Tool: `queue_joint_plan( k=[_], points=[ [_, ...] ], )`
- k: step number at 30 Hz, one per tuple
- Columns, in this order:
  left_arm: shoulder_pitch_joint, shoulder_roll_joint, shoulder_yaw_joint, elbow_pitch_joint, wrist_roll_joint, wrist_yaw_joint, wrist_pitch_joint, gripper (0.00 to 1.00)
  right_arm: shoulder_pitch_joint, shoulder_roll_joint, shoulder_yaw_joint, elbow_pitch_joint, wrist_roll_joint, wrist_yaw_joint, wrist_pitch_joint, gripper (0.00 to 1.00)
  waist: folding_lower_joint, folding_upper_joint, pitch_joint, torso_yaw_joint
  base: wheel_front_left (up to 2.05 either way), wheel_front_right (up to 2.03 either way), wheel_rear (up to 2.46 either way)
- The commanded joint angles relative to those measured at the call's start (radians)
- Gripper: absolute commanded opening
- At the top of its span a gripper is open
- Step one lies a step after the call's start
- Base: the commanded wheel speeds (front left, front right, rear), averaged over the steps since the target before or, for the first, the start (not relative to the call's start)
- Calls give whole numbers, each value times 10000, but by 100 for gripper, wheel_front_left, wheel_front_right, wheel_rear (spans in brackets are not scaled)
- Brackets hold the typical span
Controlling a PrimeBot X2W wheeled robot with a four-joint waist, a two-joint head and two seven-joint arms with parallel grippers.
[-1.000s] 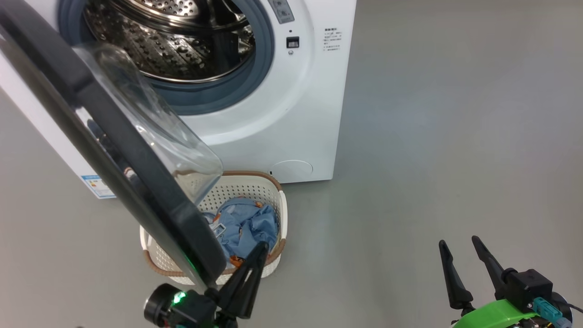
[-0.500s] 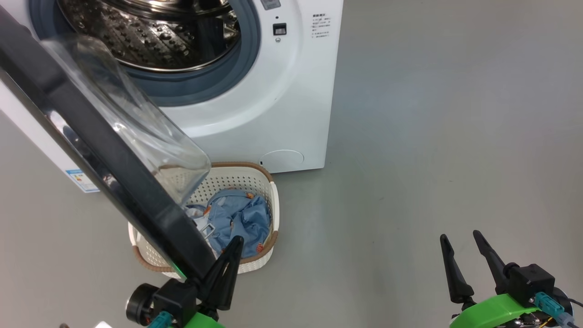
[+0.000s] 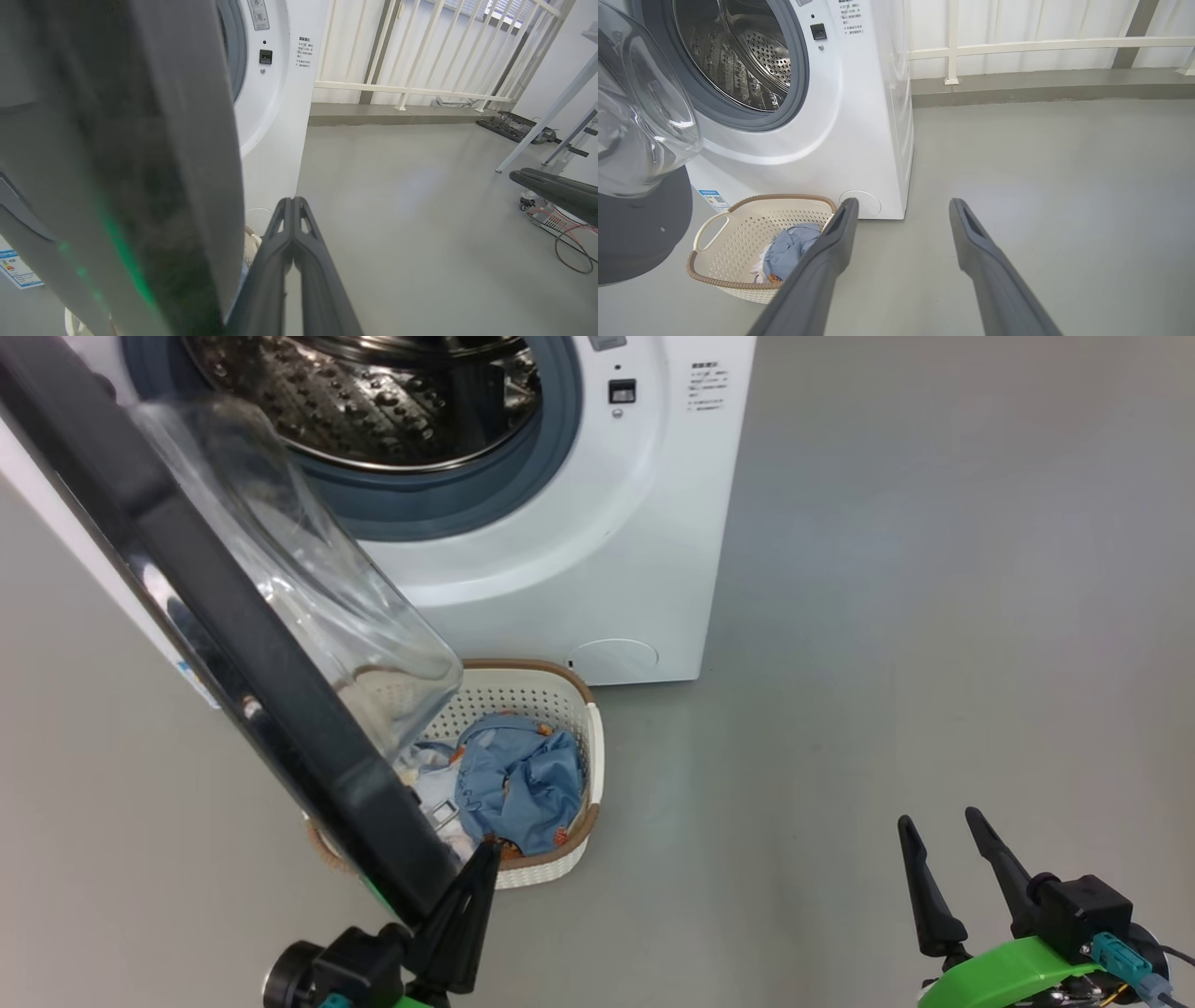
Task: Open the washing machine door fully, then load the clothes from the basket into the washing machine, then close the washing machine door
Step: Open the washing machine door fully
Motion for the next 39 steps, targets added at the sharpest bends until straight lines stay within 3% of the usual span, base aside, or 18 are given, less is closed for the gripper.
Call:
queue_joint_plan(
  k=[1, 17, 39],
  points=[
    [-82, 200, 743, -158, -39, 72, -51, 0, -381, -28, 284, -209, 156, 29, -120, 100, -1, 0, 33, 136, 0, 0, 0],
    [336, 194, 1537, -389, -199, 332, -51, 0, -256, -21, 227, -179, 222, 29, -120, 100, -1, 0, -136, 751, 0, 0, 0],
    [1070, 193, 3600, -296, -974, 1842, -51, 0, -226, -86, 243, -116, 290, 29, -120, 100, -1, 0, -216, 2045, 0, 0, 0]
  ],
)
